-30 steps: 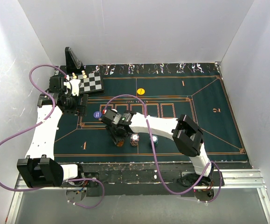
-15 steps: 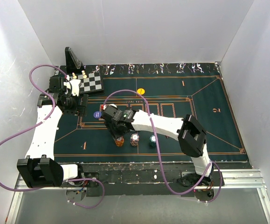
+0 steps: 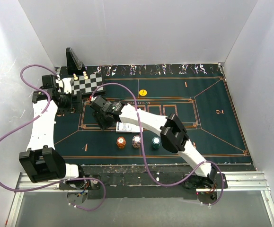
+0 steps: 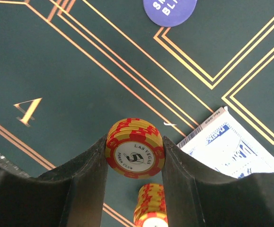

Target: Distribute texas hold em gaming equipment

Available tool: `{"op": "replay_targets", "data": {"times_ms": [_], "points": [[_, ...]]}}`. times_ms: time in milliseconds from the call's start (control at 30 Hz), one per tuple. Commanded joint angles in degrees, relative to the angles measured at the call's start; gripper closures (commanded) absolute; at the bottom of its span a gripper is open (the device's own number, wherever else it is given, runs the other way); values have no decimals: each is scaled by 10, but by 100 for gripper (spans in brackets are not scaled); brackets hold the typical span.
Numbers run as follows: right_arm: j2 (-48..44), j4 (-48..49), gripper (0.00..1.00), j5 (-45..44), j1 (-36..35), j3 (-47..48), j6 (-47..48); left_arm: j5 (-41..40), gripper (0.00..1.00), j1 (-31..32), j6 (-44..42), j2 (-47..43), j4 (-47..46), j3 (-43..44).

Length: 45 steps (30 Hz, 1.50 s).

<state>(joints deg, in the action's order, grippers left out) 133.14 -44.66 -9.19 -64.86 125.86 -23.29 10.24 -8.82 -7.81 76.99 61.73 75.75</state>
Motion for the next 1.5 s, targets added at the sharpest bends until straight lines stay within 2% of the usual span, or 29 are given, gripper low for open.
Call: {"op": "replay_targets", "data": {"times_ms": [0,233,733,900,1000,1100,1267,1467], "points": [[25,38,58,25,13,30,14,25,2,-18,5,9,4,26],[64,77,57,37,29,38,7,25,2,-21,-3,5,-6,9],[135,92,53,67,44,86,-12,44,2,-20,-9,-3,-12,-5],[140,78,40,82,46,93,-16,55,2,-21,-7,-3,-11,-11],[129,73,31,79,47,87,-14,56,2,-21,-5,-6,-12,-13],[108,78,27,73,47,74,-11,58,2,-22,-3,-9,-9,-10],[49,73,25,52,46,63,-5,57,2,-22,0,-16,2,-3],[-69,81,23,43,44,2,-8,53,2,-21,3,-29,15,3]]}}
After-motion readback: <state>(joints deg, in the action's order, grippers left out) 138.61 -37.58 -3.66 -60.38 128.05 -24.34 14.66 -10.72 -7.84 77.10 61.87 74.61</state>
